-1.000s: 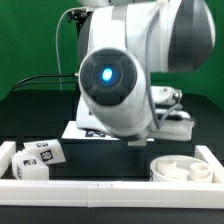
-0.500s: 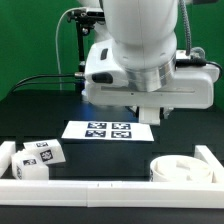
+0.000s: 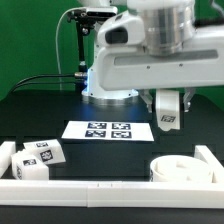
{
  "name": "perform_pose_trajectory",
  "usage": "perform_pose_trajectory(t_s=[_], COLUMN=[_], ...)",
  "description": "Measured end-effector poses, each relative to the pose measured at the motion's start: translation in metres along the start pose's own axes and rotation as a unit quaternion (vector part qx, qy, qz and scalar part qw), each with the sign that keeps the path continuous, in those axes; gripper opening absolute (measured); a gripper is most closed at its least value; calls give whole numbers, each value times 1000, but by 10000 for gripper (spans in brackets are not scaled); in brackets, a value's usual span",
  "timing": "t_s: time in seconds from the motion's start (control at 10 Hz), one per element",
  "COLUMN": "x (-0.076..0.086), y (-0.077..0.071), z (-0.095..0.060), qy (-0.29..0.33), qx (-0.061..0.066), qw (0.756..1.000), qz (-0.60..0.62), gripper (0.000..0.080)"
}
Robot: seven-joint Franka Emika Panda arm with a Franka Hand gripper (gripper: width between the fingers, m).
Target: Assemble stool
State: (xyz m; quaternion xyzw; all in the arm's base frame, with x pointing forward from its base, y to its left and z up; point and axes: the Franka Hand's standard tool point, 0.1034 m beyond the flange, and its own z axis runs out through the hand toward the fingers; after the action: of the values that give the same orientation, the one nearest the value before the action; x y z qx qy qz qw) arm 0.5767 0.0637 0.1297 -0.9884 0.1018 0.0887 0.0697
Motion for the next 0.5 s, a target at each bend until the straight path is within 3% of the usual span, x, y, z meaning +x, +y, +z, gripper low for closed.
perform_pose_trajectory(t_s=[0.1, 0.4, 0.5], x=[-1, 9, 7], y=[-5, -8, 0], z=[-5, -2, 6], qy=[7, 119, 149], qx=[-17, -6, 8], qw=[1000, 993, 989], qz=[-21, -26, -15], gripper=[320, 320, 320])
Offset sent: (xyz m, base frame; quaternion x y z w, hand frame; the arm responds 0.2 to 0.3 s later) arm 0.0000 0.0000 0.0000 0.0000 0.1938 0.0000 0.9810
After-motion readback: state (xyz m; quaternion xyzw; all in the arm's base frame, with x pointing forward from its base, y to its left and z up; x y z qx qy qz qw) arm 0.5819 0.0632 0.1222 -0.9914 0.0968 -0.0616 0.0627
